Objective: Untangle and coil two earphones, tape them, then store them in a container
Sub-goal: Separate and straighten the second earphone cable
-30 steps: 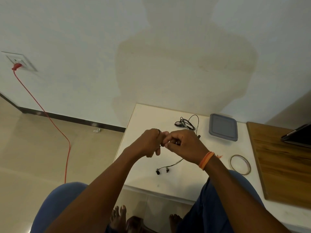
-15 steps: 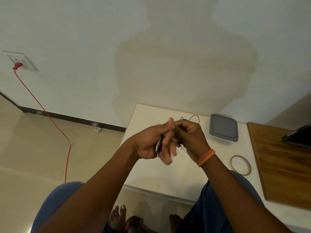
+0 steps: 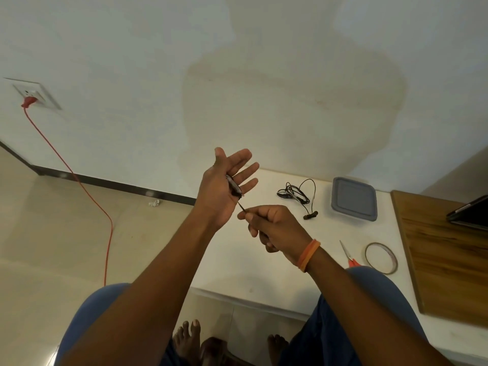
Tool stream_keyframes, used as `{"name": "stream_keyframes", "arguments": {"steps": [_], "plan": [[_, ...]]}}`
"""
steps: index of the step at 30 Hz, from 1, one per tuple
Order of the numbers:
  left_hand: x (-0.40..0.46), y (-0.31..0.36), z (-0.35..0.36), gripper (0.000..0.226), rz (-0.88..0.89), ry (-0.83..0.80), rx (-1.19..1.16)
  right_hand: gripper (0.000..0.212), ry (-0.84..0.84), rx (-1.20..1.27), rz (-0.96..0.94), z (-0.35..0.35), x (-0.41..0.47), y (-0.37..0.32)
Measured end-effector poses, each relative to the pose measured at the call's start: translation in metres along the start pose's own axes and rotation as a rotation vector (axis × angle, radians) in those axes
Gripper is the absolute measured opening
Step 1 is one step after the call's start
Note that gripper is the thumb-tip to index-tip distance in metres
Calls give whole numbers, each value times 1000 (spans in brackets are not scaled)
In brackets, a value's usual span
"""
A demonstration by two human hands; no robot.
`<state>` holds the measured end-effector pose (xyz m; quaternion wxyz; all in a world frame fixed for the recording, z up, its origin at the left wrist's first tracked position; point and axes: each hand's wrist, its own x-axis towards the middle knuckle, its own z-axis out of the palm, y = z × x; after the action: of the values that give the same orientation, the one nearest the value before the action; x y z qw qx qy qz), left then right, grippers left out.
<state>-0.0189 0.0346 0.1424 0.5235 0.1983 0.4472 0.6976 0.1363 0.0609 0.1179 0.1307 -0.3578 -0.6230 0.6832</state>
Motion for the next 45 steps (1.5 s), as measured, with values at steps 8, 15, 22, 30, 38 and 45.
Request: {"name": "stream_keyframes", "arguments": {"steps": [8,15,22,30,38,45], "plan": [[2,-29,-8,38,195,46,1136,14,104,-652,-242,-22,-7,1],[-10,-39,-6,66,-141,-214,1038,9,220,-680,-489,-39,-13,-6],[-21,-34,11,84,-498,-521,719,7,324,-345,-474,-47,-11,-7],[-17,-23,12,66,-555,-581,15,22,82,440,-186,-23,-6,-3],[-13,-25,2,68,-534,-509,-19,23,76,414,-112,-8,-5,5],[-13,-23,3,68,-544,-412,123,22,70,418,-117,-11,-7,5]]}}
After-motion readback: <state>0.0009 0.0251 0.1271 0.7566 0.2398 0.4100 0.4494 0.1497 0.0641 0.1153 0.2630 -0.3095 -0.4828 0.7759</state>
